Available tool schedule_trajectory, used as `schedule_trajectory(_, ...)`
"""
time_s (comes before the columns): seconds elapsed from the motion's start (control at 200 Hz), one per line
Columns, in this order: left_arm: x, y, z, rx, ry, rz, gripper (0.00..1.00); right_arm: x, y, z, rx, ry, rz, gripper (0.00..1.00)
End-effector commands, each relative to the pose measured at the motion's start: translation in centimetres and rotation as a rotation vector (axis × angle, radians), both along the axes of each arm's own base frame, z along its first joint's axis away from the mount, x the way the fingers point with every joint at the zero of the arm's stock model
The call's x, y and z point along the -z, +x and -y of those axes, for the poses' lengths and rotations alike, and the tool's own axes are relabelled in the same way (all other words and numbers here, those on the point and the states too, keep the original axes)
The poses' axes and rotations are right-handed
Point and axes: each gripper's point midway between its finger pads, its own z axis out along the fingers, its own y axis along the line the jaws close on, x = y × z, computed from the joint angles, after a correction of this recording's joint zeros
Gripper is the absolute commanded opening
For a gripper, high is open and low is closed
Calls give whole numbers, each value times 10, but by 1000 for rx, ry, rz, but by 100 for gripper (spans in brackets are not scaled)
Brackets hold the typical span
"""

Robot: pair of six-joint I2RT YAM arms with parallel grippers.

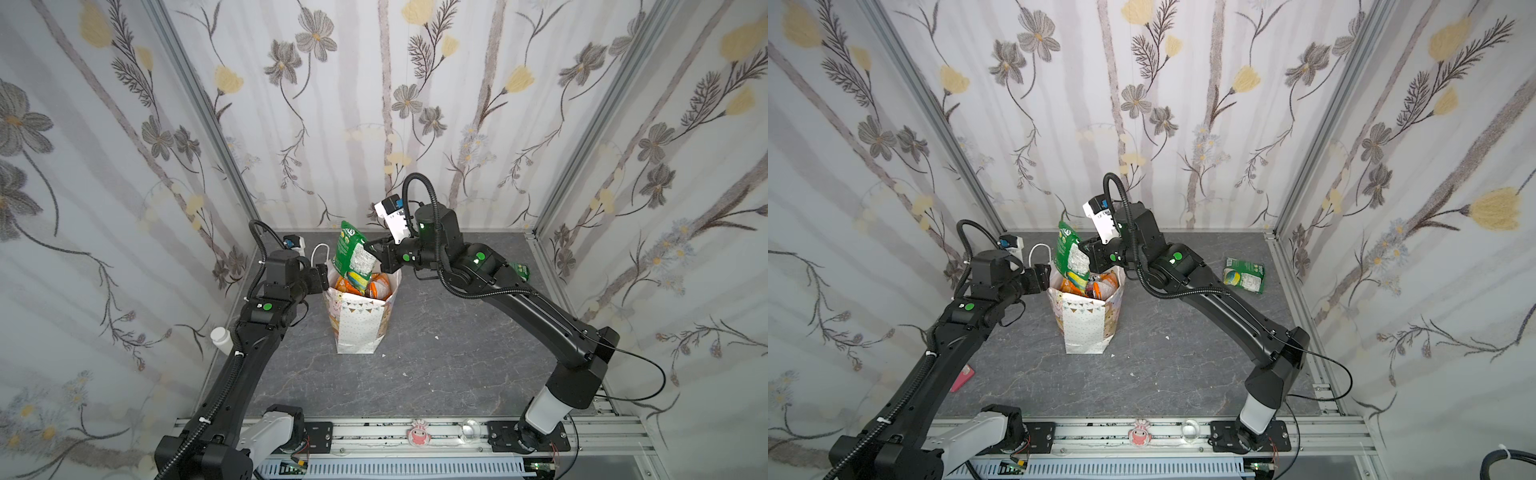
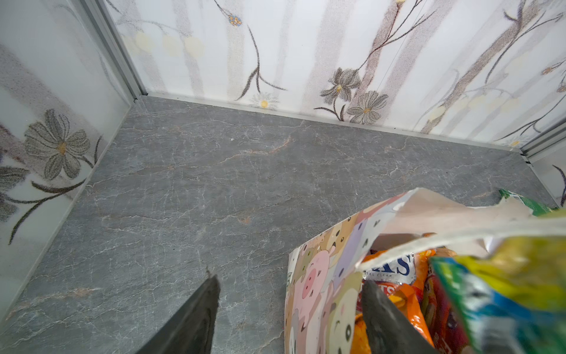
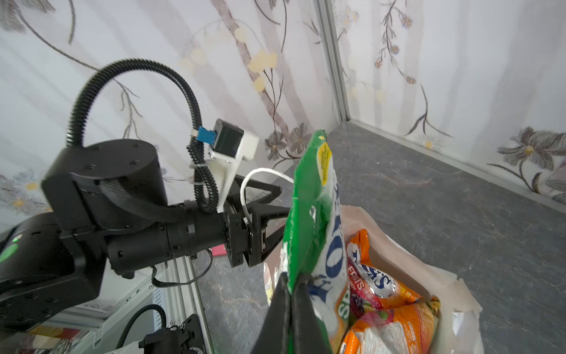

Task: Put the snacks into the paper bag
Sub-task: 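Carry the green FOX'S packet with the right gripper over the paper bag, then lower the green FOX'S packet into the paper bag with the right gripper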

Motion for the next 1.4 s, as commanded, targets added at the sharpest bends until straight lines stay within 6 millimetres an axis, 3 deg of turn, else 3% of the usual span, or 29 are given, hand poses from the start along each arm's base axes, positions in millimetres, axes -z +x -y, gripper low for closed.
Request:
schedule_trajectory(0.0,-5,1,-2,-9,5,16,73,4,2,-3,-13,-40,19,0)
schedule_trajectory(0.27,-5,2,-3,-10,5,14,73,18,7,-9,-19,-66,8,0)
schedule_trajectory(0.659,-5,2,-4,-10,3,14,73,30,-16,-40,-184,7,-89,0)
schedule_trajectory(0.804,-5,2,-1,1,-3,14,73,59,-4,-40,-150,-39,-160,0)
schedule_trajectory(0.904,-7,1,0,5,-7,19,73,67,0,-39,-144,-43,-193,0)
schedule_trajectory(0.964,-7,1,-1,5,-8,21,73,62,-3,-39,-172,-21,-204,0)
schedule_trajectory(1.114,-6,2,-1,2,-5,16,73,20,-17,-42,-245,90,-150,0)
schedule_trajectory(1.214,-6,2,-2,1,-2,15,73,5,-20,-38,-252,123,-133,0)
schedule_trajectory(1.309,-6,2,-2,0,-2,15,73,21,-14,-38,-233,88,-163,0)
schedule_trajectory(1.399,-6,2,-2,1,-3,14,73,53,-4,-40,-190,13,-201,0)
